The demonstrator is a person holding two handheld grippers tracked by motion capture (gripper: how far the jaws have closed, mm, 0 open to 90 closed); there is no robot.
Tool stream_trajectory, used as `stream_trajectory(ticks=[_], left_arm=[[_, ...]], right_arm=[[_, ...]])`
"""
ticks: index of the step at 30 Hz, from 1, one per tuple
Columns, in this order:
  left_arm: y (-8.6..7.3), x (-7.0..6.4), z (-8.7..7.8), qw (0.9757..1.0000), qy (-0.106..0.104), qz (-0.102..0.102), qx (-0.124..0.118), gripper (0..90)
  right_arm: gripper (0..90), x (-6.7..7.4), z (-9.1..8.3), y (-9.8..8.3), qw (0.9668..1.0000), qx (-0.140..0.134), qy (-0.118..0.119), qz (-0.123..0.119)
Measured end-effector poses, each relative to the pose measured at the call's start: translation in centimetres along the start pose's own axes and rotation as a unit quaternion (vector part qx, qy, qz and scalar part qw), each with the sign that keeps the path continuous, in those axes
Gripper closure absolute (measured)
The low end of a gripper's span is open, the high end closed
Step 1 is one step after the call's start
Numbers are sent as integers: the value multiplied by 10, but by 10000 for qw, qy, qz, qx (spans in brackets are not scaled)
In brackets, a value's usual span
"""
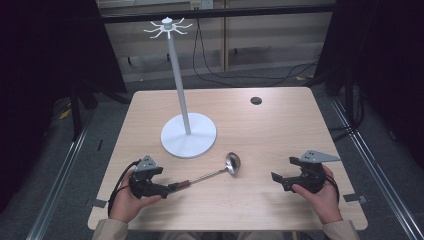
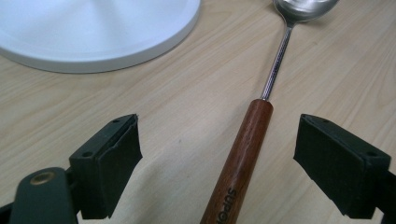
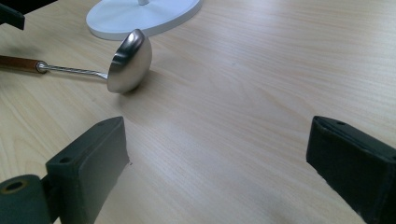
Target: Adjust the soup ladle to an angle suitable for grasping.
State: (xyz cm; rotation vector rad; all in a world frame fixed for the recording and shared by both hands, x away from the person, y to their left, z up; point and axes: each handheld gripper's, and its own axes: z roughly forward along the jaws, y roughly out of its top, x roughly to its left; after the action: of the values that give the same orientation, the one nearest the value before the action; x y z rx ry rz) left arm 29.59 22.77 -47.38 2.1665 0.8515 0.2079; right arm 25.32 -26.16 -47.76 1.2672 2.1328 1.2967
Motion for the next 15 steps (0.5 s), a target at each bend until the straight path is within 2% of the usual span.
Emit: stream_trajectory(ticks=[7,15], left_arm=[[-5,0,-7,9999,107,-9,33,159],[-1,-3,-5,10000,53,68,43,184]], right_arm=[[55,2,6,5,10000,32,36,-64],[60,3,5,4,9999,56,68,-80]])
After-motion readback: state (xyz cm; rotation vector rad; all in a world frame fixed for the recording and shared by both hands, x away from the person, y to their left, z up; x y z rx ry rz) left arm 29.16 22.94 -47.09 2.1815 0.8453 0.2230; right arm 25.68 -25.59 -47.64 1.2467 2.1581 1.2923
